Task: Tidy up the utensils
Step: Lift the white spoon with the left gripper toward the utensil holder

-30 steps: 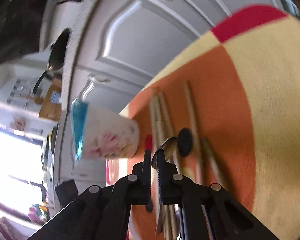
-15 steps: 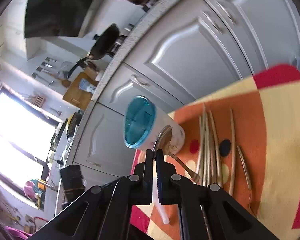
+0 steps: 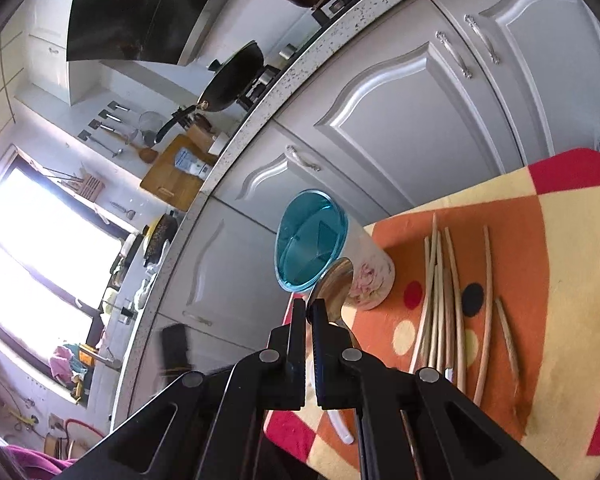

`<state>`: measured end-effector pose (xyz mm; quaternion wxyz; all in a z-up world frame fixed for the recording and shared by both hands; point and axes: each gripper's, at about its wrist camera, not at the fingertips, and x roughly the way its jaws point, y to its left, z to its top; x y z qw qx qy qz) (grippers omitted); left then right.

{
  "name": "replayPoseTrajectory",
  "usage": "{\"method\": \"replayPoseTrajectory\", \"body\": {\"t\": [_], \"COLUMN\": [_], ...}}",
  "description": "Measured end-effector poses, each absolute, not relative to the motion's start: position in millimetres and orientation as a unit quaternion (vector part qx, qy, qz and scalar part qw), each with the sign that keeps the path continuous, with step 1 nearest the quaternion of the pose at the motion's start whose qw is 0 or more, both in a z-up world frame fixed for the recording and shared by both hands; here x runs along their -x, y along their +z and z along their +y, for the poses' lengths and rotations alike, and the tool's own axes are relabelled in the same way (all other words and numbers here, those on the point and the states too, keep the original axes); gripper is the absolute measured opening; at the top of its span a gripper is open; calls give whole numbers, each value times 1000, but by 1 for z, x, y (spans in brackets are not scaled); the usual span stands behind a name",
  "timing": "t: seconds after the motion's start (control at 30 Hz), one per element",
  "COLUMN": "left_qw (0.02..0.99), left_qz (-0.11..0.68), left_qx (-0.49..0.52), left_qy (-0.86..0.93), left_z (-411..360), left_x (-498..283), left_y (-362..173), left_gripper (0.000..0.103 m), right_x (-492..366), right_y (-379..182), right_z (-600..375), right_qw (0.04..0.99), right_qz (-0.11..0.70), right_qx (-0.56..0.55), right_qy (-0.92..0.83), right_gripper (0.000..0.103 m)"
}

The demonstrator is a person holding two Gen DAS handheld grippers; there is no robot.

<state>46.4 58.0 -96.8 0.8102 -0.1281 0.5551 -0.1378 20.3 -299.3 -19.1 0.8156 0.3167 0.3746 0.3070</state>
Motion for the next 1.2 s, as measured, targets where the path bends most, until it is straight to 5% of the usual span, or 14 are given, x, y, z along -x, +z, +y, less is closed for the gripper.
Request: {"method": "replayPoseTrajectory", "body": {"t": [0.07,0.33,0.4,0.43,0.47,0.77,1.2], "left_qw": [797,786,785,783,776,797,867], "left_qz": [561,577,578,581,590,558,436], "left_qx": [150,119,111,100,82,101,101], "left_qy": [-165,-186,-194,-200,-206,-207,-221], "left_z": [60,46,41,37,32,33,58], "left_x": [-51,-59,-61,-62,-62,-46,-36], "left_y": [-109,-124,-125,-126,-130,-105,35], "left_gripper": [44,45,37,12,9,2,1], "right_x": [-18,-11,-10,-10,-11,-13,-19], "right_y": [-18,-17,-16,-16,-15,-12,14], "right_z": [-297,-291,-289,-288,-287,-281,-273], "right_qw": [812,803,802,802,802,801,805], "right_qz": [375,378,377,378,378,378,351], "right_qx": [-319,-323,-323,-322,-321,-320,-315], "right_qy": [315,328,332,333,332,337,359], "right_gripper": [3,3,3,3,3,3,3]}}
